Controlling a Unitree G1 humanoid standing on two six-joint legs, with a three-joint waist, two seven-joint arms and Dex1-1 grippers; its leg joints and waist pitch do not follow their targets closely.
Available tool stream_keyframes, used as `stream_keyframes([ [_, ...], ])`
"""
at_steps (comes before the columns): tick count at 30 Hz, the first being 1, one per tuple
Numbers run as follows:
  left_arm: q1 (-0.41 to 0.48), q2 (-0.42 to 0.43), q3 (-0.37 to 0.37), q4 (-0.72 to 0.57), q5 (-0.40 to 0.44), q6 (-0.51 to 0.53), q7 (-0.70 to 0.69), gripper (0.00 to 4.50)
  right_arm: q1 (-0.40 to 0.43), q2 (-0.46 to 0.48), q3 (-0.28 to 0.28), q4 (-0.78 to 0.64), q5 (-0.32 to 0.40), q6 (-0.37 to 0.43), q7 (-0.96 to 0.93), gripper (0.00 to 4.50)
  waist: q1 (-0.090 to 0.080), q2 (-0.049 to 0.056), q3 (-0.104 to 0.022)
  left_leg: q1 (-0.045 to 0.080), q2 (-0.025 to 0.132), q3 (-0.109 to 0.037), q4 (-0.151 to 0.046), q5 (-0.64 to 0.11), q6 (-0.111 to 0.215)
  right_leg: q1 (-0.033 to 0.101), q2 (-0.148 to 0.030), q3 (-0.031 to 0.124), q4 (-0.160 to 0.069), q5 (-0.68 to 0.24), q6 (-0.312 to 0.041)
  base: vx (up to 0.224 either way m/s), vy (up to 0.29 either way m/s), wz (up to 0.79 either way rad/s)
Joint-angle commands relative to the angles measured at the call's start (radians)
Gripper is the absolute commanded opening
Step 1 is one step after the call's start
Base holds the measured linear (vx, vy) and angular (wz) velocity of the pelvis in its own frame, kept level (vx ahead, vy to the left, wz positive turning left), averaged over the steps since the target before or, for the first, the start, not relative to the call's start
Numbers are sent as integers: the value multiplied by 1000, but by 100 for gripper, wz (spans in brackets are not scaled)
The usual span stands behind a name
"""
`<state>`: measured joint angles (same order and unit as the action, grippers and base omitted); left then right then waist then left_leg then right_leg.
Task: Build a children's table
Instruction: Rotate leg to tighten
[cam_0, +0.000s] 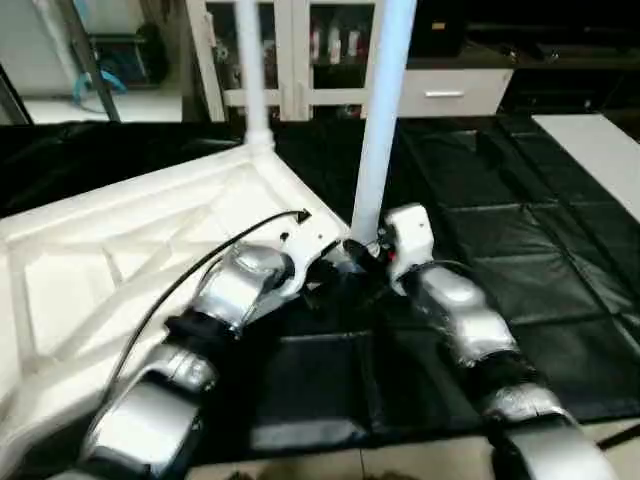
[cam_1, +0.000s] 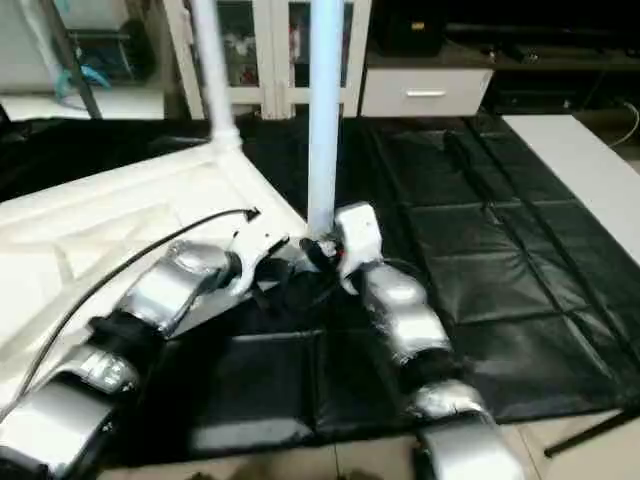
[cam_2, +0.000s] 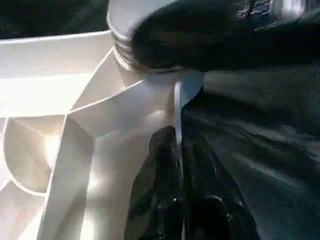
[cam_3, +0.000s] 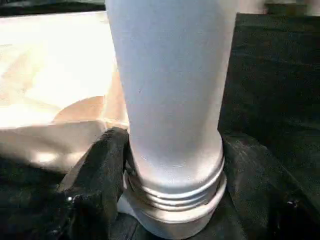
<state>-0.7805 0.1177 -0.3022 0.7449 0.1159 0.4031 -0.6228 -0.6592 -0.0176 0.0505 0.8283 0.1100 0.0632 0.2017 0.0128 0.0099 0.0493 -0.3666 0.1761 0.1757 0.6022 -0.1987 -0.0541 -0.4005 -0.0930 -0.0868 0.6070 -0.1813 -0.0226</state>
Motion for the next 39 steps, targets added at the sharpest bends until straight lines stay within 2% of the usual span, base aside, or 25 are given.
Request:
stream_keyframes([
  [1, -25, -39, -5, 66, 13, -44, 60, 0, -30, 32, -29, 120, -42, 23, -220, 260, 1, 7, -65, 7, 45, -23, -83, -258, -11, 40, -62, 51, -87, -256, -198, 0, 0, 0],
  [3, -32, -43, -1, 81, 15, -51, 69, 0, -45, 50, -38, 142, -43, 18, -269, 260, 0, 10, -66, 6, 45, -22, -83, -241, -3, 44, -62, 50, -81, -204, -214, 0, 0, 0],
  [4, -31, -41, 0, 81, 16, -53, 72, 0, -56, 64, -30, 155, -58, -3, -296, 260, 4, 5, -68, 7, 47, -20, -81, -225, 8, 45, -63, 51, -75, -166, -221, 0, 0, 0],
  [5, -29, -38, 0, 79, 17, -54, 72, 0, -60, 72, -36, 157, -51, -23, -297, 260, 2, -8, -68, 6, 47, -17, -80, -214, 19, 45, -63, 51, -75, -150, -225, 0, 0, 0],
  [6, -29, -36, 1, 80, 18, -55, 73, 0, -62, 78, -42, 159, -45, -37, -297, 260, 6, 1, -70, 3, 47, -18, -78, -176, 33, 51, -65, 51, -68, -107, -234, 0, 0, 0],
  [8, -31, -34, 4, 87, 19, -60, 73, 0, -71, 83, -53, 166, -38, -58, -295, 260, 7, -3, -72, 3, 47, -15, -76, -135, 58, 54, -65, 51, -63, -50, -245, 0, 0, 0],
  [10, -32, -31, 6, 92, 20, -64, 73, 0, -79, 86, -59, 172, -32, -72, -287, 260, 10, -1, -68, 4, 47, -14, -77, -142, 72, 54, -66, 50, -67, -71, -251, 0, 0, 0],
  [11, -36, -30, 10, 106, 22, -73, 75, 0, -90, 89, -64, 184, -28, -88, -273, 260, 9, -6, -67, 4, 48, -13, -77, -150, 72, 54, -66, 50, -69, -87, -249, 0, 0, 0],
  [13, -42, -28, 13, 125, 22, -88, 76, 0, -100, 94, -72, 191, -16, -118, -253, 329, 11, -2, -64, 7, 48, -13, -80, -185, 58, 51, -67, 51, -75, -147, -239, 0, 0, 0],
  [16, -40, -14, 11, 131, 24, -105, 59, 0, -90, 88, -91, 138, 27, -148, -179, 341, 12, -1, -65, 7, 51, -15, -81, -197, 54, 52, -67, 52, -74, -146, -234, 0, 0, 0],
  [17, -40, -14, 11, 131, 24, -105, 59, 0, -90, 88, -91, 138, 27, -148, -179, 357, 13, 5, -65, 7, 51, -15, -81, -194, 54, 53, -67, 52, -73, -138, -235, 0, 0, 0],
  [18, -35, -9, 9, 121, 25, -105, 51, 0, -79, 81, -95, 110, 34, -145, -164, 369, 14, 2, -65, 7, 51, -14, -81, -184, 58, 53, -66, 51, -72, -119, -238, 0, 0, 0],
  [19, -25, 1, 5, 98, 24, -102, 29, 0, -55, 62, -91, 56, 38, -125, -133, 374, 17, 6, -66, 6, 51, -15, -80, -159, 66, 56, -65, 52, -67, -84, -244, 0, 0, 0],
  [21, -18, 8, 2, 83, 23, -99, 15, 0, -38, 49, -88, 20, 40, -110, -113, 379, 21, 2, -69, 6, 51, -13, -77, -120, 86, 58, -65, 52, -62, -31, -252, 0, 0, 0],
  [22, -4, 21, -7, 55, 24, -99, -14, 0, -5, 21, -74, -47, 46, -86, -51, 407, 24, 3, -68, 6, 51, -13, -76, -104, 98, 60, -65, 51, -60, -14, -258, 0, 0, 0],
  [25, 35, 58, -27, -20, 19, -84, -89, 0, 82, -65, -26, -210, 72, 16, 131, 421, 28, 0, -69, 6, 53, -12, -74, -104, 121, 60, -66, 52, -61, -9, -263, 0, 0, 0],
  [26, 35, 58, -27, -20, 19, -84, -89, 0, 82, -65, -26, -210, 72, 16, 131, 427, 30, -1, -67, 4, 53, -13, -75, -107, 123, 65, -65, 50, -62, -15, -260, 0, 0, 0],
  [28, 69, 94, -53, -92, 10, -66, -170, 0, 144, -158, 18, -321, 102, 100, 293, 439, 33, 1, -66, 6, 56, -14, -76, -123, 120, 64, -63, 50, -65, -40, -257, 0, 0, 0],
  [29, 104, 130, -81, -169, -9, -46, -263, 0, 195, -253, 59, -408, 129, 158, 448, 439, 34, 3, -66, 6, 57, -14, -76, -127, 117, 63, -64, 51, -65, -47, -257, 0, 0, 0],
  [30, 118, 145, -92, -200, -19, -39, -299, 0, 212, -288, 75, -436, 138, 174, 504, 439, 38, 0, -66, 5, 61, -15, -76, -133, 119, 66, -65, 52, -64, -47, -253, 0, 0, 0],
  [32, 127, 155, -100, -224, -25, -31, -324, 0, 228, -322, 90, -458, 148, 182, 561, 439, 36, 5, -63, 7, 58, -13, -78, -156, 108, 58, -63, 52, -70, -78, -258, 0, 0, 0],
  [33, 136, 165, -107, -245, -28, -34, -346, 0, 243, -349, 101, -480, 154, 190, 602, 439, 37, 1, -58, 6, 57, -13, -80, -212, 87, 56, -66, 52, -81, -175, -240, 0, 0, 0],
  [35, 156, 189, -127, -306, -48, -10, -410, 0, 275, -416, 124, -519, 164, 203, 717, 439, 38, 0, -56, 7, 58, -15, -84, -237, 72, 58, -66, 51, -86, -235, -223, 0, 0, 0],
  [36, 162, 196, -134, -327, -53, -3, -432, 0, 284, -436, 128, -533, 166, 213, 749, 439, 39, 1, -54, 10, 61, -16, -85, -243, 65, 53, -68, 54, -90, -264, -213, 0, 0, 0],
  [39, 171, 203, -146, -373, -63, 25, -459, 0, 283, -476, 142, -534, 167, 222, 816, 439, 49, 2, -58, 17, 63, -14, -84, -230, 53, 47, -64, 54, -86, -230, -225, 0, 0, 0],
])
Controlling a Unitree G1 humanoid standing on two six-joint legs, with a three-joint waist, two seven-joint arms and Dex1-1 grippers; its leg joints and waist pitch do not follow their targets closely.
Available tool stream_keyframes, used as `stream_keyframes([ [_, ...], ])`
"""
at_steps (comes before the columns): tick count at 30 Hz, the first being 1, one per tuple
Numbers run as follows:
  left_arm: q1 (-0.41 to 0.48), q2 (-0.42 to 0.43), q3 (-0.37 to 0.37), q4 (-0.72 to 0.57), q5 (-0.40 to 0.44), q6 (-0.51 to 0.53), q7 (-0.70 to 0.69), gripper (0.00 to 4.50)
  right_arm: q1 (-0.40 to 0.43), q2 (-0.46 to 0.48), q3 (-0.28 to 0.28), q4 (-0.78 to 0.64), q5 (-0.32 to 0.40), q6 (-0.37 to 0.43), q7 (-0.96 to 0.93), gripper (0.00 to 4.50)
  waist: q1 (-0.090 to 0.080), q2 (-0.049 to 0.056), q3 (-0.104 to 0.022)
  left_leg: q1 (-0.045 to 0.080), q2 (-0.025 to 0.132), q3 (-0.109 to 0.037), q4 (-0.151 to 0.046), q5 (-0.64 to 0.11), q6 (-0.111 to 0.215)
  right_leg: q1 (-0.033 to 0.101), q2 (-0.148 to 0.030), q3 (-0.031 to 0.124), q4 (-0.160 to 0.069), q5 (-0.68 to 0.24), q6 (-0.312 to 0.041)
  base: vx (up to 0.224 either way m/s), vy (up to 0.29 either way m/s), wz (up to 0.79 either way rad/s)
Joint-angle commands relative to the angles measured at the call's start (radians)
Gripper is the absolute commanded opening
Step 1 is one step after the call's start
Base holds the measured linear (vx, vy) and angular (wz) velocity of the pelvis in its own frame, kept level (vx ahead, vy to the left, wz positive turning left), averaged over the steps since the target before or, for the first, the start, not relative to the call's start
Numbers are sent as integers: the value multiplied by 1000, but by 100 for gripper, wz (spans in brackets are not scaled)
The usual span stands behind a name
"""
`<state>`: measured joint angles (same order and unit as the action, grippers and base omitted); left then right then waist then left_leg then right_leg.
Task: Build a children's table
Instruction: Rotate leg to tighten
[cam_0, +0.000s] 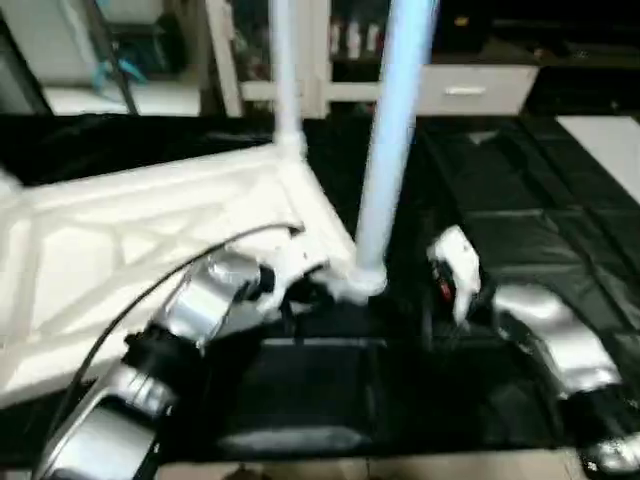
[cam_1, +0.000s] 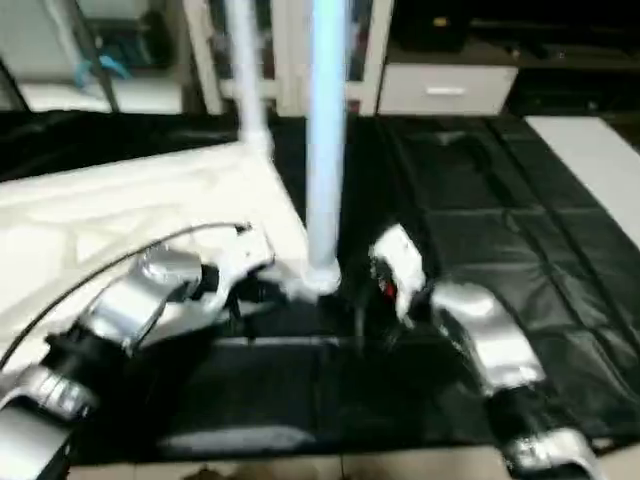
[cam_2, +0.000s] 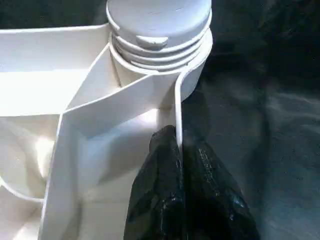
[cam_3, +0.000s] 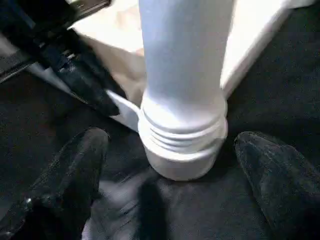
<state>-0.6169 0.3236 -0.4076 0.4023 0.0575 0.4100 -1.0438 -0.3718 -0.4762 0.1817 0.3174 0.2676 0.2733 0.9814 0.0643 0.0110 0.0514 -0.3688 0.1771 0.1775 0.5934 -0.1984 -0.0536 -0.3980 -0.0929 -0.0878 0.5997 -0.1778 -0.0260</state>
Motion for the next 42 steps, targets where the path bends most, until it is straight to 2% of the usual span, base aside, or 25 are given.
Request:
stream_keyframes([
  [1, 9, -2, -43, -40, -6, 24, -42, 0, -6, -24, 14, -26, 14, 17, 54, 439, 0, 3, -61, 19, 62, -15, -75, -213, 53, 44, -63, 56, -74, -201, -230, 0, 0, 0],
  [3, 8, -5, -45, -42, -5, 27, -43, 0, -16, -21, 16, -15, 12, 16, 60, 439, 1, 0, -65, 10, 59, -17, -72, -170, 64, 52, -63, 54, -65, -140, -239, 0, 0, 0],
  [5, 7, -7, -47, -43, -4, 29, -44, 0, -26, -15, 17, -2, 5, 10, 61, 439, 1, 0, -65, 10, 58, -16, -70, -157, 70, 52, -64, 54, -64, -122, -243, 0, 0, 0],
  [6, 8, -9, -51, -47, -2, 36, -49, 0, -55, 5, 24, 42, -28, -22, 37, 439, 1, 1, -66, 8, 57, -16, -69, -146, 73, 53, -65, 53, -62, -114, -248, 0, 0, 0],
  [8, 8, -9, -54, -54, -2, 44, -52, 0, -81, 23, 27, 80, -48, -40, 22, 439, -2, 2, -66, 9, 56, -16, -69, -150, 68, 51, -66, 52, -63, -124, -253, 0, 0, 0],
  [11, 8, -8, -56, -61, -2, 53, -51, 0, -102, 39, 25, 108, -53, -51, 22, 439, 2, 4, -67, 12, 58, -15, -68, -148, 63, 52, -65, 53, -61, -118, -253, 0, 0, 0],
  [14, 8, -2, -57, -60, 1, 55, -52, 0, -121, 55, 23, 120, -36, -38, 49, 439, 4, 1, -70, 11, 57, -15, -65, -114, 81, 55, -63, 53, -55, -58, -262, 0, 0, 0],
  [15, 8, -2, -56, -60, 1, 54, -52, 0, -124, 57, 24, 123, -35, -37, 53, 424, 5, 2, -70, 11, 57, -15, -64, -113, 82, 55, -64, 52, -54, -58, -263, 0, 0, 0],
  [18, 9, 0, -55, -61, 2, 56, -50, 0, -132, 57, 34, 142, -42, -44, 74, 413, 8, 2, -71, 11, 57, -14, -63, -111, 86, 56, -64, 52, -55, -61, -262, 0, 0, 0],
  [22, 10, 2, -55, -63, 2, 61, -47, 0, -139, 60, 40, 165, -55, -53, 91, 372, 10, 3, -70, 12, 57, -14, -64, -126, 76, 55, -64, 52, -57, -84, -261, 0, 0, 0],
  [23, 10, 2, -55, -63, 2, 61, -46, 0, -140, 61, 39, 170, -56, -56, 93, 372, 9, -1, -70, 12, 57, -14, -65, -125, 75, 55, -64, 52, -57, -85, -260, 0, 0, 0],
  [24, 10, 1, -55, -62, 1, 61, -45, 0, -140, 61, 38, 172, -57, -57, 93, 351, 10, 1, -70, 12, 58, -15, -65, -122, 75, 56, -64, 52, -55, -85, -259, 0, 0, 0],
  [32, 13, 2, -58, -63, 1, 62, -46, 0, -145, 68, 29, 190, -63, -74, 108, 297, 14, 0, -72, 12, 56, -14, -61, -102, 85, 56, -64, 52, -52, -66, -262, 0, 0, 0],
  [33, 13, 2, -59, -64, 1, 63, -46, 0, -146, 68, 29, 191, -64, -76, 109, 275, 14, 1, -72, 12, 56, -13, -61, -106, 85, 56, -65, 52, -53, -71, -262, 0, 0, 0],
  [40, 18, 4, -58, -65, -1, 68, -45, 0, -143, 90, 27, 211, -80, -88, 67, 266, 12, 2, -70, 13, 56, -14, -63, -134, 68, 54, -63, 52, -57, -107, -254, 0, 0, 0],
  [42, 13, -10, -42, -47, -1, 74, -15, 0, -159, 123, 8, 275, -120, -109, -61, 265, 9, 1, -67, 13, 56, -14, -66, -154, 57, 52, -64, 52, -60, -137, -250, 0, 0, 0],
])
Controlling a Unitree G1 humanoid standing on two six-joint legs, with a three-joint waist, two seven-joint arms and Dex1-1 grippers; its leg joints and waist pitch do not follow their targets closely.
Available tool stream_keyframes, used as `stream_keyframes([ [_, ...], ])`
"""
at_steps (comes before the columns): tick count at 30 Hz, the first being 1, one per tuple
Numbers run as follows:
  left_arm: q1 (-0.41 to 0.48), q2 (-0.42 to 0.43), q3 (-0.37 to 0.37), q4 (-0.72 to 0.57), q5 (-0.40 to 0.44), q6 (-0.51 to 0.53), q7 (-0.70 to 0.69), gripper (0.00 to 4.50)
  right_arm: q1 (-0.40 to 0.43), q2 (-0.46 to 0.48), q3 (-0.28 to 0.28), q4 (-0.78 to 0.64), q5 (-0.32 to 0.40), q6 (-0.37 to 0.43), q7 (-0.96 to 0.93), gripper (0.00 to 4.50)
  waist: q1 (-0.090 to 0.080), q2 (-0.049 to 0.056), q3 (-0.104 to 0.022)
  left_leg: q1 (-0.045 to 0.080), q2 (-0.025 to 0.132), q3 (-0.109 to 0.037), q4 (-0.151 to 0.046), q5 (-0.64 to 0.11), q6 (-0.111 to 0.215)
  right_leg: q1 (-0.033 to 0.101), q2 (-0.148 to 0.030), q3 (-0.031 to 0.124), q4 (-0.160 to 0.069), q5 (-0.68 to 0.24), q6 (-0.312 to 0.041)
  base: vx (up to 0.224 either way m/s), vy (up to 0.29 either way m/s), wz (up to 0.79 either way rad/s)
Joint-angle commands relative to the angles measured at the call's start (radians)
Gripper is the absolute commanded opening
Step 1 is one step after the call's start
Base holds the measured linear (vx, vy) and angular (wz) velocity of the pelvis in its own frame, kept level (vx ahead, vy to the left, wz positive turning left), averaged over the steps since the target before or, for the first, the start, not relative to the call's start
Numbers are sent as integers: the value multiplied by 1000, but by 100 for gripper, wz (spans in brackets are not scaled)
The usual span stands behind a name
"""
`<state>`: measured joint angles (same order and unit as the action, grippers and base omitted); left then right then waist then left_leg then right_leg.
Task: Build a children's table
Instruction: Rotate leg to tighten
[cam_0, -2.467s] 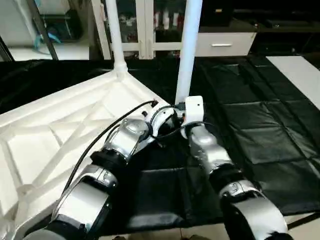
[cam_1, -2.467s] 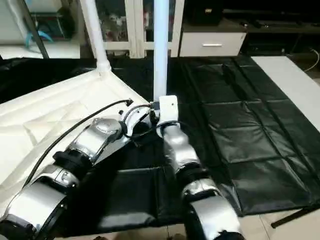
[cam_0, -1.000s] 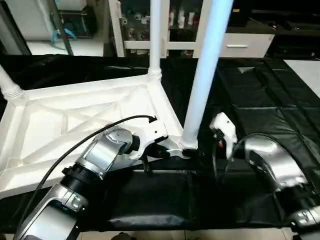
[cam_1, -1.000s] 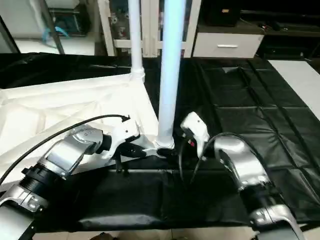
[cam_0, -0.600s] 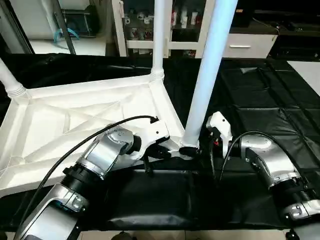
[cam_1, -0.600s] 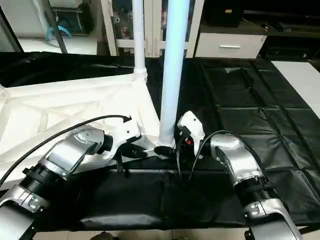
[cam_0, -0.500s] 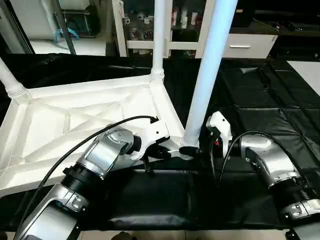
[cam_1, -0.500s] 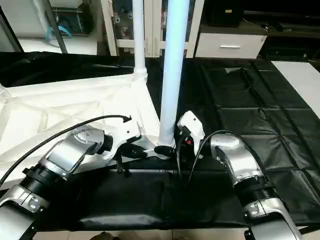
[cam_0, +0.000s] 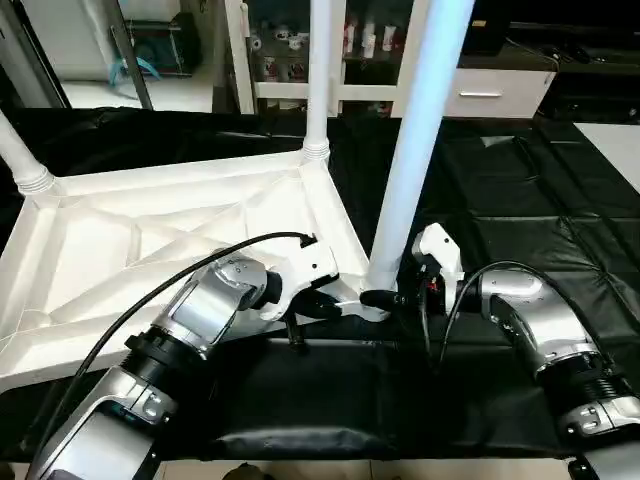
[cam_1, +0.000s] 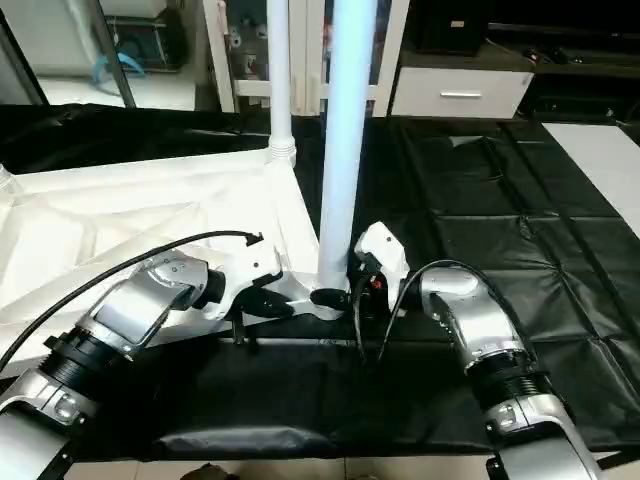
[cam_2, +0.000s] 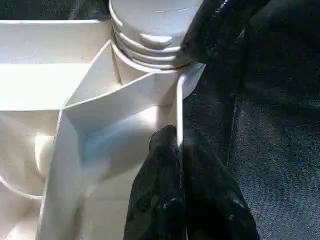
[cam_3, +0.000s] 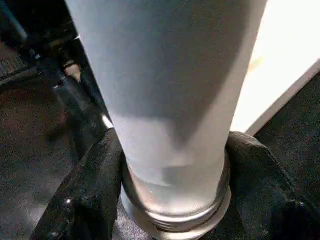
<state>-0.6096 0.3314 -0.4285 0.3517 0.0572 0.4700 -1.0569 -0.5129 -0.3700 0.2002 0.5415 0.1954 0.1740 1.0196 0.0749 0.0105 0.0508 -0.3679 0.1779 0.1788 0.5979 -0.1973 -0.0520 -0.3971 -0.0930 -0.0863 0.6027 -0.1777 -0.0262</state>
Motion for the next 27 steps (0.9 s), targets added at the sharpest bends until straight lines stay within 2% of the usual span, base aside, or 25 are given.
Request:
stream_keyframes([
  [1, 5, -19, -20, 5, -1, 14, 1, 0, -19, 18, -11, 53, -49, -10, -105, 265, -5, 1, -65, 10, 54, -16, -72, -165, 49, 52, -64, 50, -64, -154, -245, 0, 0, 0],
  [3, -12, -54, 12, 48, -2, 17, 63, 0, -28, 57, -42, 104, -62, -19, -221, 265, -21, 2, -60, 12, 51, -18, -75, -228, 21, 48, -63, 50, -76, -250, -222, 0, 0, 0],
  [4, -20, -65, 19, 64, -2, 17, 82, 0, -28, 72, -52, 109, -64, -22, -262, 265, -25, -1, -60, 14, 50, -20, -76, -256, 12, 49, -64, 49, -81, -298, -208, 0, 0, 0],
  [7, -46, -100, 38, 124, 5, 8, 142, 0, -24, 124, -83, 116, -62, -20, -368, 265, -34, 0, -60, 13, 49, -24, -78, -272, 3, 46, -64, 49, -84, -330, -185, 0, 0, 0],
  [8, -59, -118, 47, 152, 8, 4, 173, 0, -29, 148, -101, 128, -64, -22, -436, 265, -37, 5, -61, 10, 49, -24, -78, -265, 5, 46, -63, 50, -83, -312, -186, 0, 0, 0],
  [9, -61, -120, 48, 155, 8, 3, 177, 0, -30, 151, -103, 129, -64, -23, -445, 265, -41, 4, -60, 9, 48, -22, -78, -263, 7, 44, -62, 50, -85, -305, -186, 0, 0, 0],
  [10, -78, -144, 61, 192, 11, -4, 218, 0, -39, 180, -121, 150, -67, -23, -523, 265, -42, 2, -63, 9, 48, -24, -77, -258, 5, 46, -62, 50, -82, -289, -190, 0, 0, 0],
  [11, -100, -170, 72, 238, 18, -19, 267, 0, -59, 213, -142, 184, -76, -29, -636, 265, -45, 8, -63, 8, 45, -22, -76, -243, 2, 43, -61, 50, -82, -270, -193, 0, 0, 0],
  [13, -134, -210, 89, 310, 30, -44, 329, 0, -96, 261, -169, 246, -92, -36, -806, 265, -47, 7, -65, 10, 44, -23, -76, -242, -3, 42, -61, 49, -82, -265, -196, 0, 0, 0],
  [14, -146, -223, 94, 335, 33, -53, 347, 0, -112, 278, -177, 269, -97, -36, -866, 265, -50, 18, -66, 10, 44, -24, -77, -240, -11, 42, -59, 49, -83, -242, -199, 0, 0, 0],
  [15, -158, -236, 99, 359, 34, -62, 366, 0, -128, 295, -184, 293, -95, -36, -905, 264, -53, 14, -67, 9, 43, -23, -76, -242, -10, 43, -59, 49, -80, -231, -203, 0, 0, 0],
  [17, -184, -262, 108, 413, 40, -84, 414, 0, -169, 334, -191, 350, -107, -36, -1020, 264, -52, 16, -71, 9, 42, -22, -74, -219, -1, 44, -60, 51, -74, -184, -217, 0, 0, 0],
  [18, -194, -270, 111, 437, 45, -96, 437, 0, -189, 352, -195, 380, -111, -43, -1075, 264, -50, 29, -74, 10, 41, -22, -72, -189, 5, 48, -59, 50, -68, -133, -226, 0, 0, 0],
  [19, -200, -275, 112, 452, 48, -104, 450, 0, -200, 363, -199, 395, -114, -48, -1105, 264, -54, 23, -74, 7, 41, -19, -71, -166, 15, 48, -57, 50, -67, -84, -235, 0, 0, 0],
  [20, -204, -277, 112, 461, 52, -110, 460, 0, -213, 375, -198, 418, -121, -61, -1139, 264, -52, 20, -76, 8, 40, -18, -70, -157, 22, 51, -57, 49, -66, -66, -239, 0, 0, 0],
  [21, -207, -279, 114, 471, 55, -117, 465, 0, -225, 393, -201, 442, -130, -90, -1180, 264, -50, 20, -76, 6, 40, -17, -69, -139, 38, 54, -59, 49, -62, -48, -246, 0, 0, 0],
  [22, -209, -280, 115, 478, 57, -122, 467, 0, -230, 401, -205, 451, -133, -105, -1194, 264, -49, 25, -76, 6, 41, -16, -69, -131, 46, 52, -61, 49, -62, -49, -248, 0, 0, 0],
  [25, -209, -280, 118, 489, 62, -135, 466, 0, -235, 415, -208, 460, -131, -138, -1198, 264, -47, 25, -74, 9, 43, -15, -70, -150, 54, 51, -61, 48, -66, -74, -244, 0, 0, 0],
  [26, -209, -278, 121, 494, 64, -140, 465, 0, -238, 424, -219, 463, -114, -144, -1189, 264, -48, 16, -73, 9, 44, -14, -72, -165, 53, 52, -61, 48, -69, -95, -239, 0, 0, 0],
  [27, -208, -275, 124, 497, 66, -145, 464, 0, -242, 427, -221, 464, -106, -142, -1174, 264, -46, 19, -72, 10, 44, -15, -73, -170, 52, 52, -61, 48, -69, -108, -237, 0, 0, 0],
])
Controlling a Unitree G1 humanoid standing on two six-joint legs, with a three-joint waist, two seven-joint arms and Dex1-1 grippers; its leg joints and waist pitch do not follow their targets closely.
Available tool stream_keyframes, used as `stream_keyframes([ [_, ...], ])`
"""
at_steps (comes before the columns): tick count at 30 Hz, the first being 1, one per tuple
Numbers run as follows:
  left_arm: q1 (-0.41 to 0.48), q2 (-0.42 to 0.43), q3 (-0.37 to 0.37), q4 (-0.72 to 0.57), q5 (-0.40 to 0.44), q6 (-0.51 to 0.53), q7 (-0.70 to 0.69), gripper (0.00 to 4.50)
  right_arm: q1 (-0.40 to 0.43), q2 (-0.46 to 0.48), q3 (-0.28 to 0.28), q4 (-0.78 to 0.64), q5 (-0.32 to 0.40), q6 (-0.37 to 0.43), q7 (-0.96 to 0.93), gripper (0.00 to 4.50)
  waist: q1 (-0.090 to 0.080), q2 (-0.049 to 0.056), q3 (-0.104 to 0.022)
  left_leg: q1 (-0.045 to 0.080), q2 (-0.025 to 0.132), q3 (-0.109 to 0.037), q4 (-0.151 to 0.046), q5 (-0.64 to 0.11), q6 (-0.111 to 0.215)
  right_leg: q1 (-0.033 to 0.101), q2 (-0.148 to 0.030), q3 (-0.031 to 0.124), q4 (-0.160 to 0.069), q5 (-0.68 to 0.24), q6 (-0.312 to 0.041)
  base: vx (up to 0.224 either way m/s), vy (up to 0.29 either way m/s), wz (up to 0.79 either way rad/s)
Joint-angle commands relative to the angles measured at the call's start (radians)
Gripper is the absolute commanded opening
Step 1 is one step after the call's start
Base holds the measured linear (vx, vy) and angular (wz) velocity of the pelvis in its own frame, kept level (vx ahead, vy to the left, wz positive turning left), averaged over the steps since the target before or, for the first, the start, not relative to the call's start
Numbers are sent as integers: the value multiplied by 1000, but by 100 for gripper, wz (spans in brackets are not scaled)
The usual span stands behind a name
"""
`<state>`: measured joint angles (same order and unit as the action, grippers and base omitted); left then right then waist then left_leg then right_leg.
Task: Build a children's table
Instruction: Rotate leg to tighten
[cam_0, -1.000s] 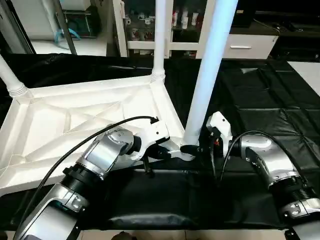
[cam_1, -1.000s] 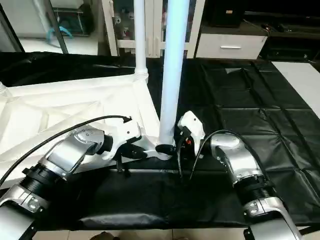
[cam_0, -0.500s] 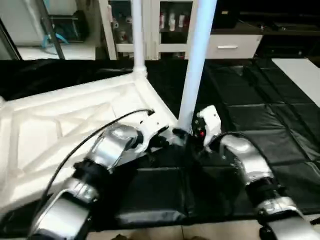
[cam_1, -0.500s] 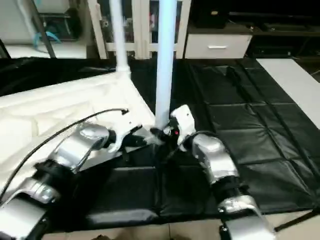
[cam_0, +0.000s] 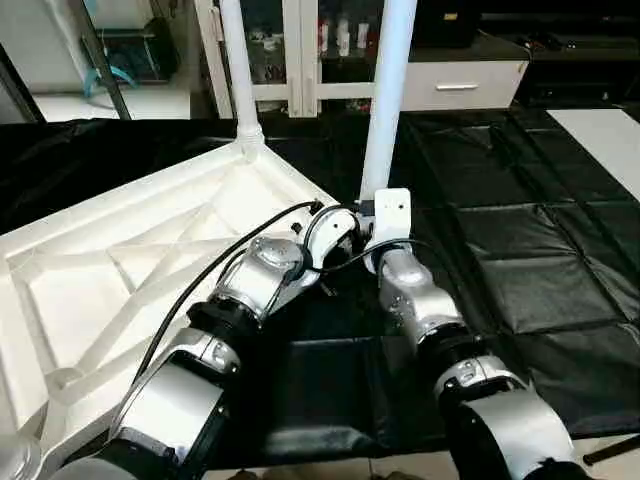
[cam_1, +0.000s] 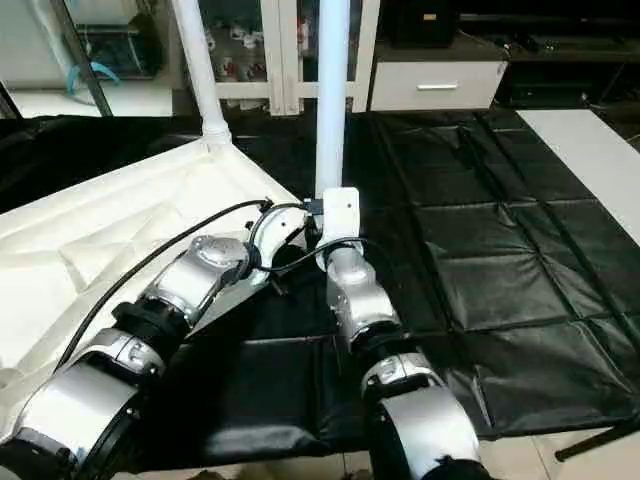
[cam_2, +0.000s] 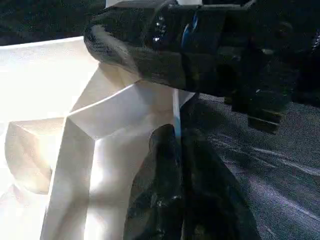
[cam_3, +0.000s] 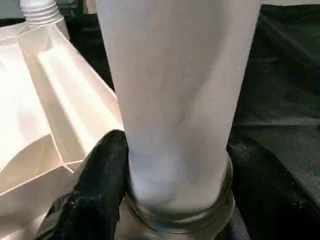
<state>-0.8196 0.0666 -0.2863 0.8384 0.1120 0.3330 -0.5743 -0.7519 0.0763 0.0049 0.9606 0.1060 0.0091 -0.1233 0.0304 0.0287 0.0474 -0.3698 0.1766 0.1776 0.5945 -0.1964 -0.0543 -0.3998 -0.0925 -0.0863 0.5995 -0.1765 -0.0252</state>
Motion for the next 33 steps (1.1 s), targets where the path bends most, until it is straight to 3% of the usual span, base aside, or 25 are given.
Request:
stream_keyframes([
  [1, 1, -6, -14, 17, 13, -14, -20, 0, -7, -17, -19, 36, -9, 8, 19, 264, -2, 0, -69, 11, 45, -14, -70, -173, 54, 55, -62, 48, -65, -115, -236, 0, 0, 0],
  [4, 9, 4, -16, 0, 12, -10, -32, 0, 0, -24, 4, -1, -20, -9, 67, 264, 2, -2, -68, 9, 46, -15, -70, -170, 61, 57, -64, 48, -64, -112, -234, 0, 0, 0],
  [5, 12, 8, -17, -7, 11, -10, -38, 0, 2, -26, 10, -12, -24, -14, 74, 320, 1, -2, -68, 8, 46, -14, -70, -161, 65, 56, -64, 49, -64, -106, -236, 0, 0, 0],
  [6, 32, 27, -27, -37, 9, -18, -69, 0, 27, -42, 14, -81, -18, -19, 99, 334, 4, -9, -69, 7, 48, -14, -69, -140, 76, 59, -65, 50, -62, -88, -238, 0, 0, 0],
  [7, 44, 36, -27, -54, 5, -18, -85, 0, 45, -56, 15, -123, -15, -17, 117, 337, 6, -7, -70, 6, 48, -14, -67, -125, 80, 59, -67, 50, -58, -74, -240, 0, 0, 0],
  [9, 75, 61, -38, -100, -6, -35, -144, 0, 84, -98, 36, -209, -16, 13, 189, 355, 10, -9, -73, 7, 50, -13, -63, -76, 108, 58, -65, 49, -51, -17, -246, 0, 0, 0],
  [12, 114, 97, -60, -171, -24, -45, -241, 0, 128, -158, 58, -293, 9, 84, 324, 374, 14, -10, -69, 7, 48, -11, -63, -91, 135, 60, -62, 48, -53, -29, -255, 0, 0, 0],
  [15, 161, 153, -91, -263, -56, -43, -375, 0, 191, -268, 108, -406, 58, 202, 568, 410, 19, -9, -65, 8, 54, -11, -67, -144, 116, 56, -65, 51, -62, -113, -236, 0, 0, 0],
  [16, 162, 154, -92, -265, -57, -42, -378, 0, 194, -273, 110, -411, 60, 206, 577, 414, 19, -1, -62, 9, 52, -12, -69, -162, 110, 56, -62, 50, -65, -133, -234, 0, 0, 0],
  [17, 182, 181, -101, -309, -75, -16, -441, 0, 248, -364, 148, -509, 98, 271, 737, 417, 25, 0, -59, 15, 57, -15, -74, -211, 87, 57, -58, 50, -73, -173, -214, 0, 0, 0],
  [18, 188, 190, -106, -320, -79, -19, -464, 0, 267, -395, 158, -542, 118, 295, 792, 417, 32, 2, -58, 23, 62, -12, -76, -234, 76, 48, -62, 54, -74, -187, -215, 0, 0, 0],
  [19, 193, 205, -117, -341, -90, -21, -510, 0, 297, -451, 180, -591, 149, 315, 887, 417, 28, 4, -57, 20, 60, -13, -77, -241, 69, 48, -61, 55, -73, -195, -217, 0, 0, 0],
  [20, 194, 212, -122, -351, -95, -14, -530, 0, 314, -482, 192, -617, 167, 324, 941, 417, 30, 3, -57, 17, 59, -14, -79, -246, 64, 53, -60, 53, -75, -207, -213, 0, 0, 0],
  [21, 194, 213, -123, -354, -96, -11, -534, 0, 317, -489, 195, -622, 171, 325, 953, 417, 35, 2, -57, 22, 60, -12, -77, -255, 56, 48, -61, 55, -78, -217, -210, 0, 0, 0],
  [23, 198, 225, -129, -372, -104, -7, -566, 0, 343, -533, 205, -656, 192, 349, 1030, 417, 36, -1, -56, 16, 58, -13, -79, -253, 50, 51, -63, 56, -78, -237, -207, 0, 0, 0],
  [24, 202, 234, -136, -387, -104, 4, -584, 0, 353, -553, 215, -652, 167, 332, 1057, 417, 38, -2, -57, 16, 58, -13, -78, -247, 46, 49, -64, 57, -77, -244, -204, 0, 0, 0],
  [27, 207, 242, -140, -408, -109, 18, -596, 0, 359, -563, 224, -636, 142, 317, 1087, 417, 37, -6, -60, 10, 57, -13, -75, -203, 52, 50, -64, 57, -71, -209, -212, 0, 0, 0],
  [30, 208, 247, -141, -419, -109, 22, -600, 0, 361, -576, 240, -651, 137, 323, 1099, 417, 38, -5, -63, 11, 55, -12, -72, -182, 61, 50, -62, 58, -70, -185, -218, 0, 0, 0],
  [31, 209, 249, -141, -422, -110, 22, -603, 0, 362, -580, 243, -658, 139, 327, 1102, 417, 38, 0, -63, 10, 55, -12, -71, -170, 65, 50, -62, 58, -69, -169, -221, 0, 0, 0],
  [33, 213, 250, -143, -423, -107, 24, -604, 0, 358, -571, 242, -662, 136, 318, 1088, 417, 37, -3, -64, 10, 54, -11, -69, -158, 71, 51, -61, 58, -66, -142, -226, 0, 0, 0],
])
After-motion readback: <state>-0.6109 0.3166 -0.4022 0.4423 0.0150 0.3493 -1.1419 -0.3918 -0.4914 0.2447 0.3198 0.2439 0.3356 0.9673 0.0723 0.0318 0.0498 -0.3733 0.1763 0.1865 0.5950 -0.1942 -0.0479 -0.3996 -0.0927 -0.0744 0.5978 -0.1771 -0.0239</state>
